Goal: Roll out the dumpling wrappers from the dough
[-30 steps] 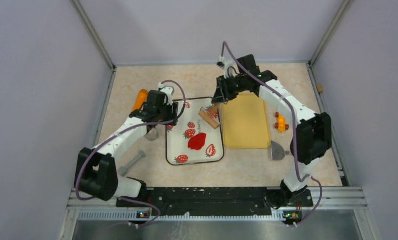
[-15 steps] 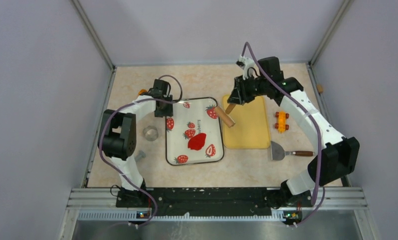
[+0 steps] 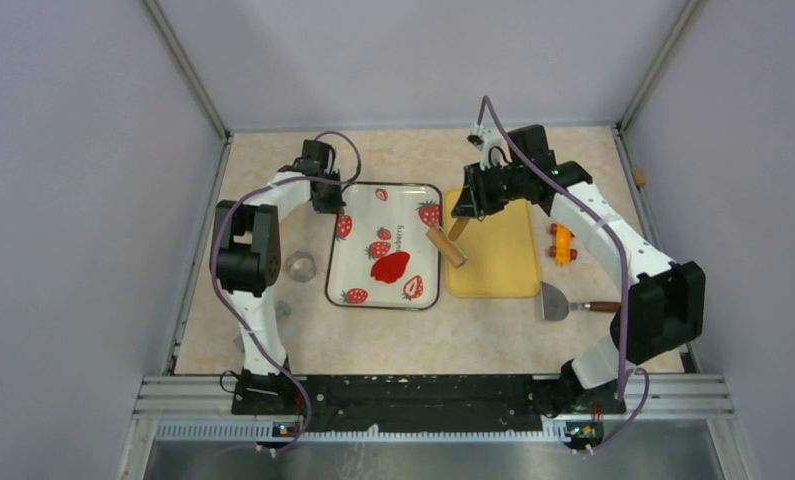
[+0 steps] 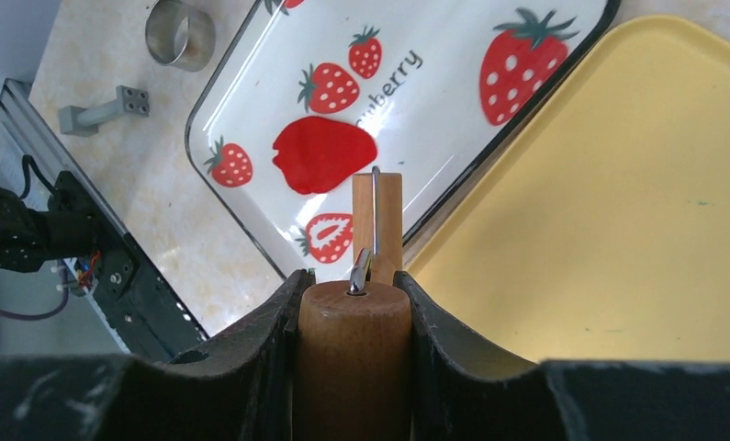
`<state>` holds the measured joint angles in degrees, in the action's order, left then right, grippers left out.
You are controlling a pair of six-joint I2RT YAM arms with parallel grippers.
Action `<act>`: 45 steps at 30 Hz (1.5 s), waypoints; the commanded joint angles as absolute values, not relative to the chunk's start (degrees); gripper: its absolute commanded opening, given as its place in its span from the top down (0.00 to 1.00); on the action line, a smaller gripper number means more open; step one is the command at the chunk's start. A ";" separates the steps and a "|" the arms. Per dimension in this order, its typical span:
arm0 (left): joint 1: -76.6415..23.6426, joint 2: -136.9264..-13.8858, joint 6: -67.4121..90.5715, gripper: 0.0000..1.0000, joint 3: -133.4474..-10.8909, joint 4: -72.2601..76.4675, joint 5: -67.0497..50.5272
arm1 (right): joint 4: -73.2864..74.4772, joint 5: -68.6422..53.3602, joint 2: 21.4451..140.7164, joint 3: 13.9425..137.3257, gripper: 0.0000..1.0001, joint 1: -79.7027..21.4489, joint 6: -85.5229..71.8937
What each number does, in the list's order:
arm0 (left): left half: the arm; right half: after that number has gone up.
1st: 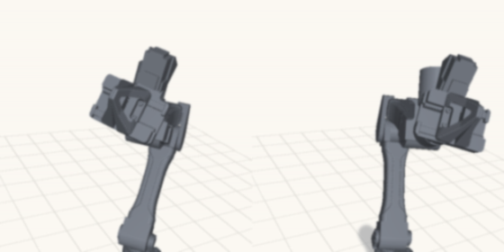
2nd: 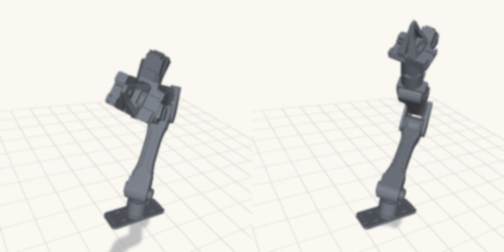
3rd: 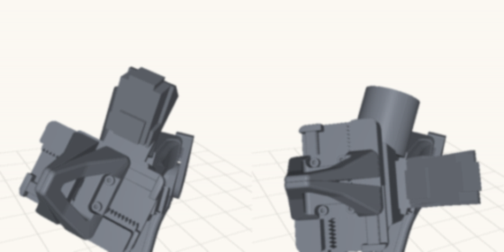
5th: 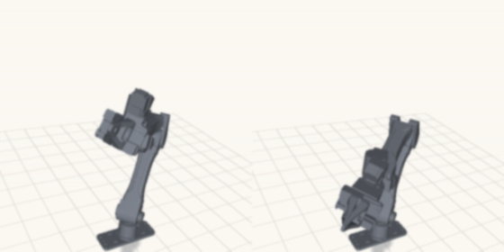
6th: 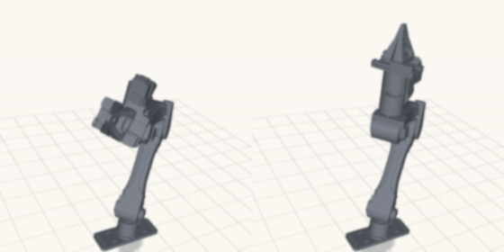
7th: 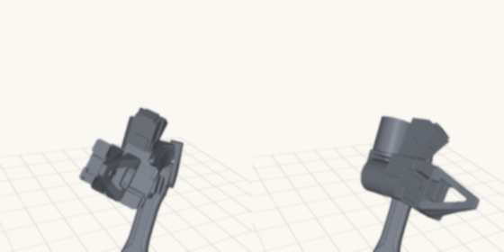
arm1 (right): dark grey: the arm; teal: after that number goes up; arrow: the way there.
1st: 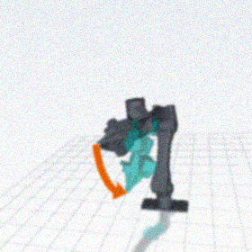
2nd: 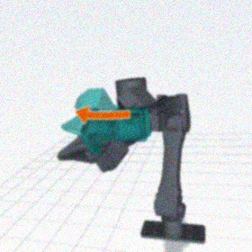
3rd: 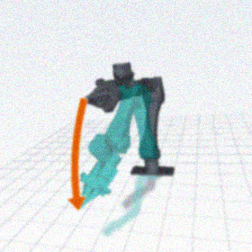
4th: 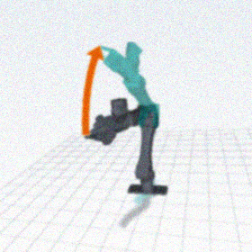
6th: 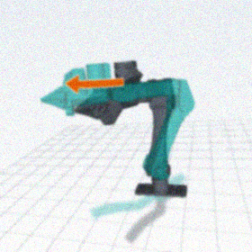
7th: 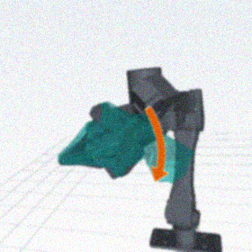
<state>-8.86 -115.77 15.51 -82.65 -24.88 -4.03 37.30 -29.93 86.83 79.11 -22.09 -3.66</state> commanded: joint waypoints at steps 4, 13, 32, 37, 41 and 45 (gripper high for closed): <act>-8.39 -119.16 15.75 0.98 -88.55 -22.16 -2.03 | 31.88 -34.60 93.87 84.54 1.00 -23.46 -11.51; -7.81 -94.61 3.43 0.38 -69.23 -9.07 -17.14 | 31.26 -40.63 101.61 90.21 1.00 -23.66 -14.94; -34.66 -89.35 -20.52 0.42 -55.22 14.81 -20.52 | 6.13 -45.96 103.84 78.52 1.00 -23.25 -37.75; -34.70 -92.49 -22.29 0.62 -56.89 13.96 -21.89 | 6.02 -46.05 103.45 78.10 1.00 -23.12 -36.99; -34.66 -93.64 -23.83 0.82 -57.08 12.94 -23.00 | 7.44 -46.27 103.16 78.27 1.00 -23.12 -34.83; -34.68 -93.28 -24.82 1.00 -56.34 12.86 -24.24 | 10.22 -47.85 102.20 77.27 1.00 -23.14 -31.46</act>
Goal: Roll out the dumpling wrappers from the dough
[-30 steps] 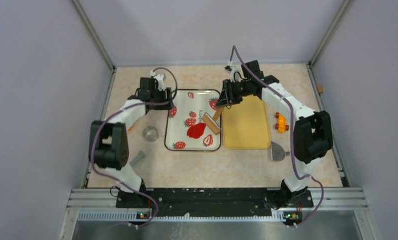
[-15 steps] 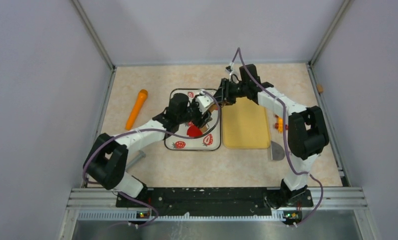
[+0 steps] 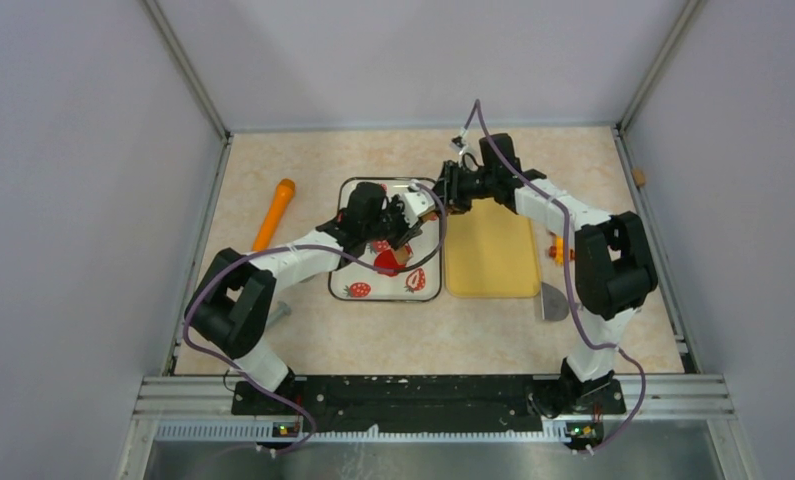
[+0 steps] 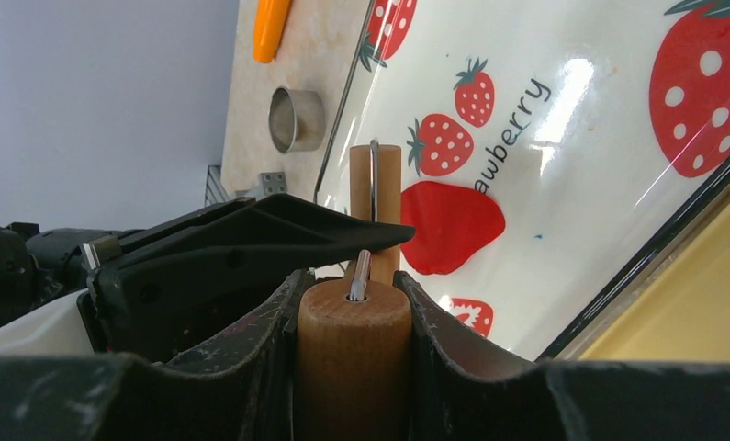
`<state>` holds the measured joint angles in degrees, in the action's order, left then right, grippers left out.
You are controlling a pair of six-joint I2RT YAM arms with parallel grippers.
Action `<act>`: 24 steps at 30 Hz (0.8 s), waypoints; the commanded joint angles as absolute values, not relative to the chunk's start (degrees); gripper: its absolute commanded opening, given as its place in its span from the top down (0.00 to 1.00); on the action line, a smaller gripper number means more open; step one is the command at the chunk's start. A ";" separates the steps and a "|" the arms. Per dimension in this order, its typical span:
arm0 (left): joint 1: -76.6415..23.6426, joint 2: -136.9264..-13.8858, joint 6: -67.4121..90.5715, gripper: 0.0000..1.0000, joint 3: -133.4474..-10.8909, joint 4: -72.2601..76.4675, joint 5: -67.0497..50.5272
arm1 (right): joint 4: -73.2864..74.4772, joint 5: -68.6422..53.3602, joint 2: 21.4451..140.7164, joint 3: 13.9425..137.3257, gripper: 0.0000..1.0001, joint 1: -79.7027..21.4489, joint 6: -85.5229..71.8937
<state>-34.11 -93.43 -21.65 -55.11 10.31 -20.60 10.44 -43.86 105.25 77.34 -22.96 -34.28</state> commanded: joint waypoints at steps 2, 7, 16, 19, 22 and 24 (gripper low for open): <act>-34.65 -92.67 -25.08 1.00 -55.89 12.99 -25.07 | 12.64 -49.78 102.01 76.80 0.97 -23.12 -28.77; -34.66 -90.78 -26.62 1.00 -55.02 11.93 -26.92 | 19.53 -48.16 99.82 76.18 0.59 -23.12 -21.74; -34.68 -89.57 -27.73 1.00 -53.26 11.25 -27.07 | 20.23 -46.58 99.12 74.42 0.70 -23.67 -21.64; -34.70 -89.38 -26.74 1.00 -52.94 11.18 -26.52 | 21.38 -46.19 99.23 74.47 1.00 -24.20 -20.28; -34.74 -89.80 -23.98 1.00 -52.57 11.12 -24.59 | 21.63 -45.83 99.89 74.30 1.00 -24.74 -19.49; -34.70 -90.50 -21.41 1.00 -52.59 10.74 -21.73 | 21.35 -45.22 101.03 74.78 1.00 -25.18 -20.08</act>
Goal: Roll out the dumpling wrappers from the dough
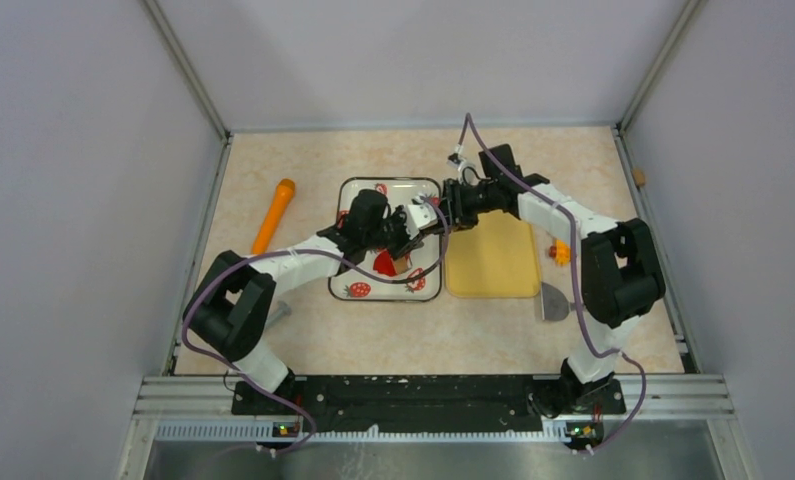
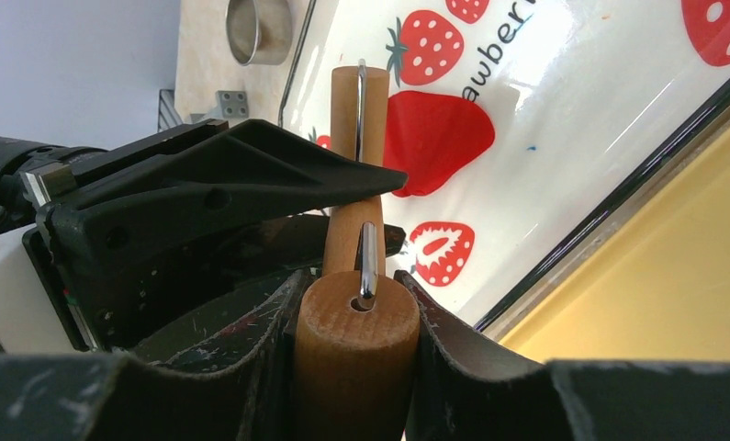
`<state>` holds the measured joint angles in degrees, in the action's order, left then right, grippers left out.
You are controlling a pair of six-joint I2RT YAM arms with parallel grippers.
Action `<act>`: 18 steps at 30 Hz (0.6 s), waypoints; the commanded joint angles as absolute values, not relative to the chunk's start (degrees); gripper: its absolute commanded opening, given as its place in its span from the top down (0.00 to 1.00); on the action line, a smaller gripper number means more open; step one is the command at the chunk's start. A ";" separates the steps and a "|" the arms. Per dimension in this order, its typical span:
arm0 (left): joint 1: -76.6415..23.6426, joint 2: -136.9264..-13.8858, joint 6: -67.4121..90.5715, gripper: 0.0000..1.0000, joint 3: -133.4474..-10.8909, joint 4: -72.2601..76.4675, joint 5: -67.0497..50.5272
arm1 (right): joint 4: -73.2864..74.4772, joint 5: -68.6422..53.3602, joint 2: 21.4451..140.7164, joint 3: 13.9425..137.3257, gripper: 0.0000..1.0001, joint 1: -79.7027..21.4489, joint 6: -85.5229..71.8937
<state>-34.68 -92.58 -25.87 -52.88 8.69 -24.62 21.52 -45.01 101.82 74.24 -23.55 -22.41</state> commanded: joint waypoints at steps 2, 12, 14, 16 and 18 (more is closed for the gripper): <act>-34.71 -90.83 -18.52 1.00 -51.89 11.45 -19.40 | 21.09 -44.44 102.04 75.61 1.00 -25.80 -20.66; -34.70 -90.73 -12.39 1.00 -47.56 14.67 -15.52 | 21.87 -42.34 106.76 78.19 1.00 -28.05 -20.07; -34.54 -91.19 -11.85 1.00 -46.87 15.17 -14.26 | 22.07 -41.32 107.50 78.22 1.00 -28.41 -19.44; -34.15 -91.92 -10.99 1.00 -46.55 15.36 -13.78 | 22.16 -40.27 108.30 78.21 1.00 -28.64 -19.20; -33.88 -92.59 -9.98 1.00 -46.11 15.80 -13.20 | 22.27 -39.33 109.06 78.23 1.00 -28.90 -18.89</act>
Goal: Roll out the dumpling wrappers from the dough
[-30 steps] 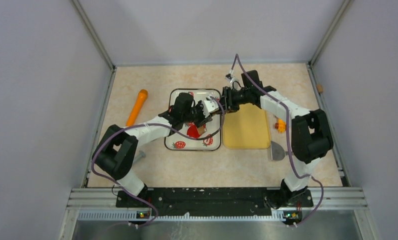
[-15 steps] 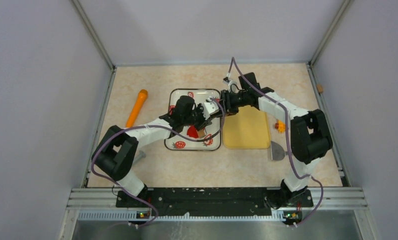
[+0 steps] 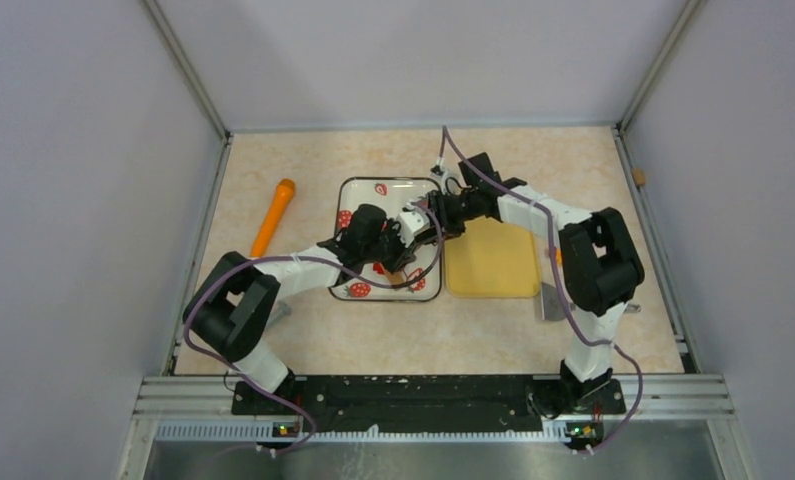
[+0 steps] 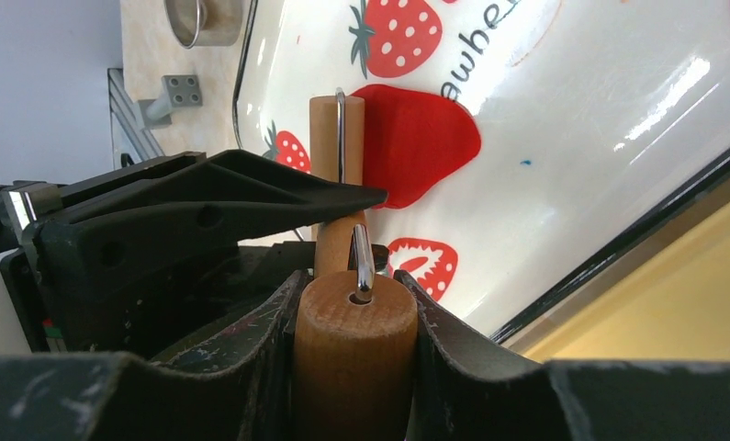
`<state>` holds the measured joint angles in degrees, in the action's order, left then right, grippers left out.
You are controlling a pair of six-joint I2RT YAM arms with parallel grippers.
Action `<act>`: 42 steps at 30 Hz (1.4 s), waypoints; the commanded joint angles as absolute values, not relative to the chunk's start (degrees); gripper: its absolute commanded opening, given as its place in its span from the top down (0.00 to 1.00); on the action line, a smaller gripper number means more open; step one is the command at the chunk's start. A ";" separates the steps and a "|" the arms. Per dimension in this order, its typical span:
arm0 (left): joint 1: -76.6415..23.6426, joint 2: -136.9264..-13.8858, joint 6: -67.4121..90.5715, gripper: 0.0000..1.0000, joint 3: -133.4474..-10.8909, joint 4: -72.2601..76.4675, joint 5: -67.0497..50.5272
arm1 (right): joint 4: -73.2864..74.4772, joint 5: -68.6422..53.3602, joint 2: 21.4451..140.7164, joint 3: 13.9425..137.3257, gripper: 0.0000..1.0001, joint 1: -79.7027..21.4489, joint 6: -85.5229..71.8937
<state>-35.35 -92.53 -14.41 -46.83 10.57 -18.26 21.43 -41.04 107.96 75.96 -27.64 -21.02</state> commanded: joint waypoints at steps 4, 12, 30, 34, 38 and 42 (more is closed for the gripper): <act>-33.52 -93.30 -9.70 1.00 -44.67 17.09 -12.34 | 22.58 -36.96 110.46 78.32 1.00 -29.39 -17.48; -32.55 -92.92 -8.23 1.00 -42.69 16.03 -11.51 | 22.16 -35.16 112.95 78.95 1.00 -30.82 -16.27; -32.14 -88.94 -4.63 1.00 -42.89 9.81 -10.23 | 20.16 -36.47 115.46 80.17 1.00 -33.04 -16.36; -32.08 -87.26 -3.64 1.00 -44.21 6.76 -9.60 | 19.57 -36.89 115.84 80.55 1.00 -33.47 -16.66; -32.04 -86.60 -1.33 1.00 -45.94 1.55 -9.92 | 19.47 -37.13 116.49 80.98 1.00 -33.92 -16.86; -32.05 -84.99 -0.18 1.00 -45.59 -0.53 -9.56 | 19.17 -37.46 116.85 81.98 1.00 -34.10 -17.35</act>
<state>-33.08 -87.81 -7.11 -44.03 3.33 -12.62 17.08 -42.28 114.37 80.75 -32.51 -19.59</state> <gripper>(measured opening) 0.317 0.346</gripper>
